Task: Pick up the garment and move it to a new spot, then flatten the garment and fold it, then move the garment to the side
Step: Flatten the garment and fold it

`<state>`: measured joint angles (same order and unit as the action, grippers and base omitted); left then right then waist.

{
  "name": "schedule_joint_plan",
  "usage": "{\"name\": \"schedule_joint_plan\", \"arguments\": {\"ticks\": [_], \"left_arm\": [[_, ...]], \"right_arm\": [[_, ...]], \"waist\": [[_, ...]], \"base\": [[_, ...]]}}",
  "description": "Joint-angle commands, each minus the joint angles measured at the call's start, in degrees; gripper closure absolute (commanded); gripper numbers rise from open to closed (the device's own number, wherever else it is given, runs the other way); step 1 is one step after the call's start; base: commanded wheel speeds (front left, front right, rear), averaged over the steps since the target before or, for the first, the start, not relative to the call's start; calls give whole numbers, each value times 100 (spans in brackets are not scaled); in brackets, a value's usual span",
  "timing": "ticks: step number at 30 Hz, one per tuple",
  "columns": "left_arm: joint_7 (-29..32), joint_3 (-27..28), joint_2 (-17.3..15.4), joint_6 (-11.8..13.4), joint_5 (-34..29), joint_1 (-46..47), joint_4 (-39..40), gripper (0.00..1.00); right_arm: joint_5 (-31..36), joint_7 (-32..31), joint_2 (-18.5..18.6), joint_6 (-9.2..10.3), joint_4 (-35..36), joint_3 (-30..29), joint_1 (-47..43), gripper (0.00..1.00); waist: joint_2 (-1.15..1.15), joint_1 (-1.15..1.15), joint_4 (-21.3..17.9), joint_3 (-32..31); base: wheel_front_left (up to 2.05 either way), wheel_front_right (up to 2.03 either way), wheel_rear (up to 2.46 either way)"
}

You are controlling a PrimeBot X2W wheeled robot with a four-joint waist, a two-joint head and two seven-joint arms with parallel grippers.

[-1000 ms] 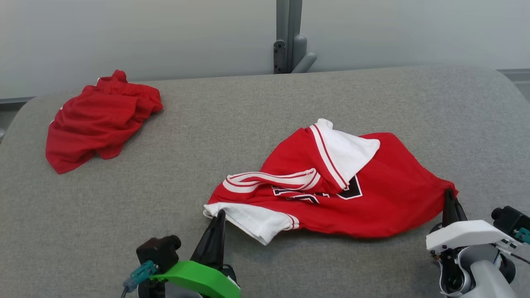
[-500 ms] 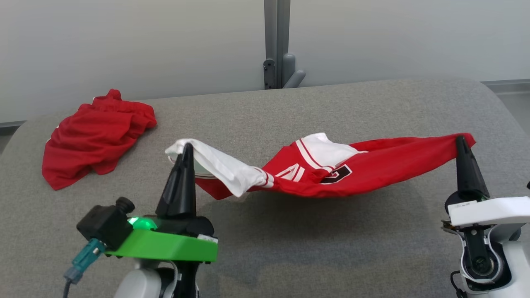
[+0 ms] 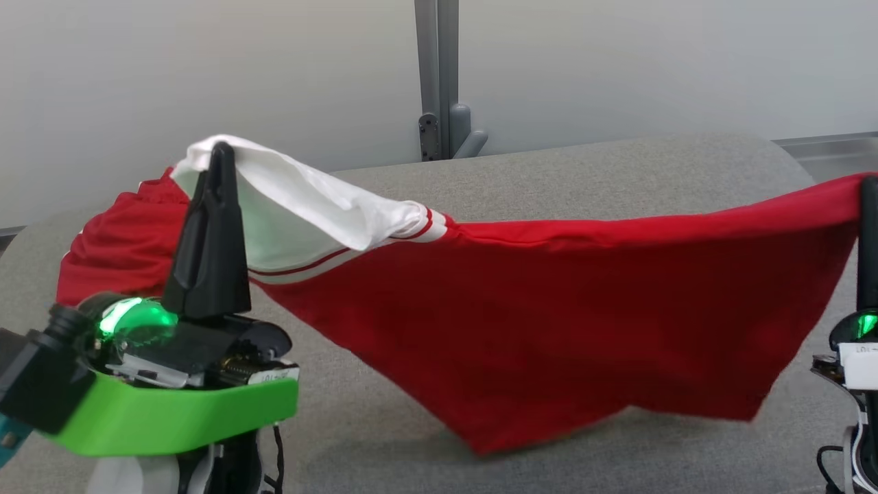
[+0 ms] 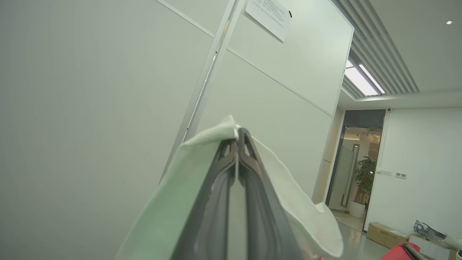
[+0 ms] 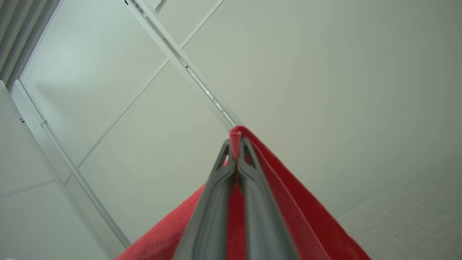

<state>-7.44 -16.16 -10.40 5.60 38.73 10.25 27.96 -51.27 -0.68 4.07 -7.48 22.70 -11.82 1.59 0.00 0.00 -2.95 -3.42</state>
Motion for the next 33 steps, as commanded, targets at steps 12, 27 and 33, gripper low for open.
{"name": "schedule_joint_plan", "arguments": {"ticks": [12, 27, 33], "left_arm": [[79, 108, -120, -344, -99, 1632, -1118, 100], [-550, 145, 135, -893, -969, 6853, -4577, 100], [-781, 249, 340, -1018, -1467, 8175, -5367, 100]], "right_arm": [[594, -604, -106, -2, -938, 95, 1342, 100], [1983, 820, -105, -2, -5222, -81, 7082, 100], [2559, 1472, -102, -2, -6524, -3, 8479, 100]], "waist": [[0, 0, 49, 905], [0, 0, -10, 2515], [0, 0, 168, 3014]], "base": [[0, 0, 0], [0, 0, 0], [0, 0, 0]]}}
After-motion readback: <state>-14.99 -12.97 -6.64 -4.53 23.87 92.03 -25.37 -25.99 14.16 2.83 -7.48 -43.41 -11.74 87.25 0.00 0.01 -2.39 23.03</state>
